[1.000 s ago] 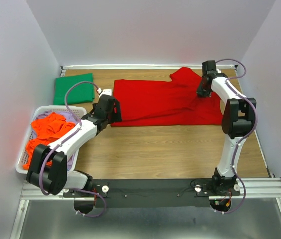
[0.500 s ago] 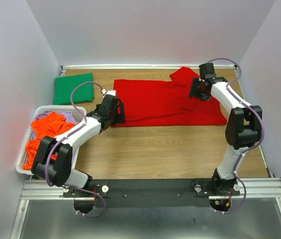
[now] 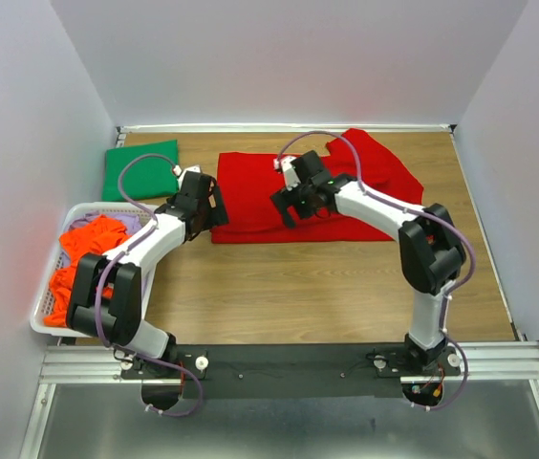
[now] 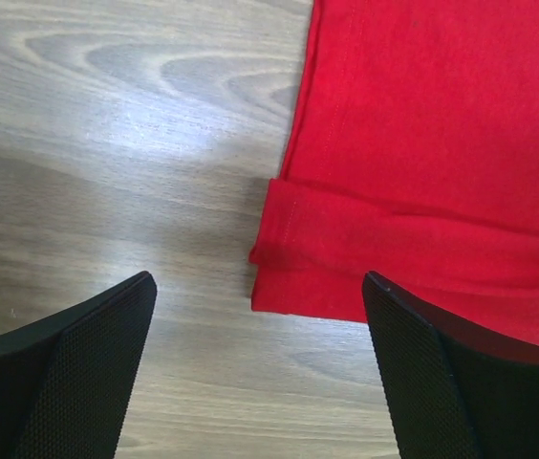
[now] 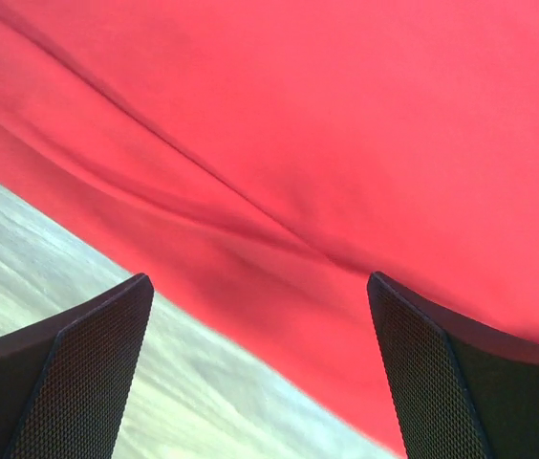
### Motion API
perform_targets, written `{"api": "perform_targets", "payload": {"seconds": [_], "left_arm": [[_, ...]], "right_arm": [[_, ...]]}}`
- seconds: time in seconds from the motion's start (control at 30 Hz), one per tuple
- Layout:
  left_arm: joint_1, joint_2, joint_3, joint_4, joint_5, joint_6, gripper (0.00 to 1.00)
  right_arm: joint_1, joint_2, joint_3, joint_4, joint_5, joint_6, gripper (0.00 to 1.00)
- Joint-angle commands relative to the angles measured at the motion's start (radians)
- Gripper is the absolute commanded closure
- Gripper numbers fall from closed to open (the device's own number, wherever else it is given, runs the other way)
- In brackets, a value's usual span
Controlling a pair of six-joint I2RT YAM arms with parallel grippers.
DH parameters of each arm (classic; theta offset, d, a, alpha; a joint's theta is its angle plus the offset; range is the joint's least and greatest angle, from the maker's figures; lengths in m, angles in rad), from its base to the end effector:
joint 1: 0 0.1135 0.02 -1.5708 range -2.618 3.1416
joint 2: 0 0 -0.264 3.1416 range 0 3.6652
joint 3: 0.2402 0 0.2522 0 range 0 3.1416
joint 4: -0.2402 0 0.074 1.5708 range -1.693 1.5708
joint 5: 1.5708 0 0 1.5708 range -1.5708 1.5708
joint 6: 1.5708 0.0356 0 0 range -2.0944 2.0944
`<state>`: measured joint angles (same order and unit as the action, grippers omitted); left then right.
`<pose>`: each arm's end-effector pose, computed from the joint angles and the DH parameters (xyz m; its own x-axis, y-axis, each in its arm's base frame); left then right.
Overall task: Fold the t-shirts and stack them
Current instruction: Fold the tshirt
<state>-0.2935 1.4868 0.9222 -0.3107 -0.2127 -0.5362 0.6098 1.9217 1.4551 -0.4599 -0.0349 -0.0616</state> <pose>0.2957 -0.0815 0.2127 -0.7101 -0.3071 -0.6336 -0.2436 0.9515 -0.1880 0.3455 0.2429 0.2172 -0.6179 -0.5067 -0.6012 -0.6288 0.7776 -0.0091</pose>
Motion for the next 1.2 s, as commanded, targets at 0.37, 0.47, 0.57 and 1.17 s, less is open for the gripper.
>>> {"api": "perform_targets", "payload": {"seconds": [0.37, 0.47, 0.57, 1.17], "left_arm": [[0.019, -0.125, 0.047, -0.084, -0.025, -0.013, 0.01], [0.019, -0.138, 0.047, -0.100, -0.034, -0.018, 0.01], [0.019, -0.160, 0.050, -0.122, -0.033, -0.025, 0.01], [0.017, -0.209, 0.038, -0.108, 0.039, 0.007, 0.02]], "right_arm": [[0.122, 0.183, 0.146, 0.035, 0.029, -0.156, 0.00], [0.123, 0.209, 0.154, 0.038, 0.029, -0.156, 0.00], [0.125, 0.233, 0.169, 0.041, 0.073, -0.156, 0.00], [0.099, 0.307, 0.281, 0.122, 0.302, -0.169, 0.00]]}}
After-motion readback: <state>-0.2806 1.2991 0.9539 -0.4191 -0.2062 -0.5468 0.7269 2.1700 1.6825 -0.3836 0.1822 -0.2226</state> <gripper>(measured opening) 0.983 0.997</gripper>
